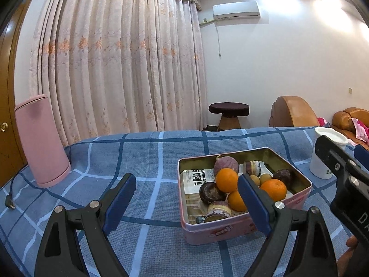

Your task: Organize fruits

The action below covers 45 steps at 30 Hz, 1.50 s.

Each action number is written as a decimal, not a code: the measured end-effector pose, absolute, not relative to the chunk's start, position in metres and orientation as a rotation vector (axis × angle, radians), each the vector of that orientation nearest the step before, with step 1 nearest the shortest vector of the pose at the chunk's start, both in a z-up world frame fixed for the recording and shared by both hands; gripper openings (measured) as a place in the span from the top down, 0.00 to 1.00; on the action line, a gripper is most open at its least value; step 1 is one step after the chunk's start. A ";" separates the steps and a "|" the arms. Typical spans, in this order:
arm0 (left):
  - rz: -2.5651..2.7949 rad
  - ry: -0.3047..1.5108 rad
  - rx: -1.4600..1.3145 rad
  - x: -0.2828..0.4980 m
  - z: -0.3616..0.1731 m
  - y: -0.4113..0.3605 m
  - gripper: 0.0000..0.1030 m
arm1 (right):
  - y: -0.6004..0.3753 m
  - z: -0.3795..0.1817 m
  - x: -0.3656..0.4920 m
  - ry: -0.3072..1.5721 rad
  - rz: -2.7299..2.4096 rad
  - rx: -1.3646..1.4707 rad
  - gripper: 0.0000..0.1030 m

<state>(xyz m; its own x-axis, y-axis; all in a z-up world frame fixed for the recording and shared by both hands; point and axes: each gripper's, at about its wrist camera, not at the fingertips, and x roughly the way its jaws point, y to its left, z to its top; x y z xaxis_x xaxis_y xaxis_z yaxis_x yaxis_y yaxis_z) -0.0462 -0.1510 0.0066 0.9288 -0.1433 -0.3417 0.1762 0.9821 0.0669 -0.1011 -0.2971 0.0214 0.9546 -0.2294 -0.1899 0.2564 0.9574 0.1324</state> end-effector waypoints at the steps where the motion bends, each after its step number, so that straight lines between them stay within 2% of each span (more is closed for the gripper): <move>1: -0.163 0.344 0.097 -0.046 0.006 -0.151 0.12 | -0.297 0.021 -0.101 0.175 -0.247 0.157 0.03; 45: -0.161 0.374 0.098 -0.044 0.006 -0.149 0.12 | -0.297 0.022 -0.104 0.180 -0.255 0.160 0.03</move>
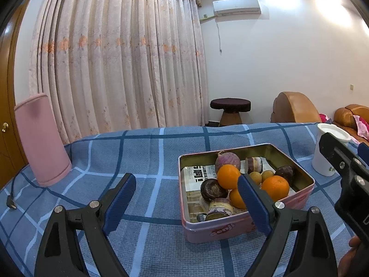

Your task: Organize fruits

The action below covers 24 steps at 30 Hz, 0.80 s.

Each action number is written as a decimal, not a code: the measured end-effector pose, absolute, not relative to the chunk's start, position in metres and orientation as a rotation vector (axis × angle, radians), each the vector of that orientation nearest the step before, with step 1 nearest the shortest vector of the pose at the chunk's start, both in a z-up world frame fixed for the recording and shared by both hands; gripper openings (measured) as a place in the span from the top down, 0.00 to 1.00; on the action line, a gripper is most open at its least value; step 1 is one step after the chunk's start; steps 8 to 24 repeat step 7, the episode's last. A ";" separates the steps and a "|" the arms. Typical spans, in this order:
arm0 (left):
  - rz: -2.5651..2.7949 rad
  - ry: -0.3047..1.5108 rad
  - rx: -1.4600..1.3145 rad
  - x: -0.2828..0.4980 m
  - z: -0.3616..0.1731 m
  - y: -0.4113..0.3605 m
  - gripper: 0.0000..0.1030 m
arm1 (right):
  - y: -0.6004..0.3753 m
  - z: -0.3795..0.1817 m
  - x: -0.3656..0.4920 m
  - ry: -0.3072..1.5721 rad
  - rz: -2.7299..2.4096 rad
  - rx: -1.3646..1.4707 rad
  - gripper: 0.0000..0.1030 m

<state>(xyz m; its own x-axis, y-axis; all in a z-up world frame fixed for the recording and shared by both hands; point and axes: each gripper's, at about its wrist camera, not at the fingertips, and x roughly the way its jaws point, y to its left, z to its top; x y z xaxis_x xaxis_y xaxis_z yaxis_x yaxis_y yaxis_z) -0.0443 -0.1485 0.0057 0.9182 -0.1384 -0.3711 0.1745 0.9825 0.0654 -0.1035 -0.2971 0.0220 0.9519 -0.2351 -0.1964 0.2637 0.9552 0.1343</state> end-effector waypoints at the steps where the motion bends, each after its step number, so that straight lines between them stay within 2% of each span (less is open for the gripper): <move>1: -0.160 0.378 0.095 -0.044 0.006 -0.148 0.12 | -0.297 0.022 -0.103 0.182 -0.255 0.162 0.03; 24: -0.160 0.384 0.093 -0.043 0.006 -0.146 0.12 | -0.311 0.019 -0.101 0.213 -0.344 0.211 0.00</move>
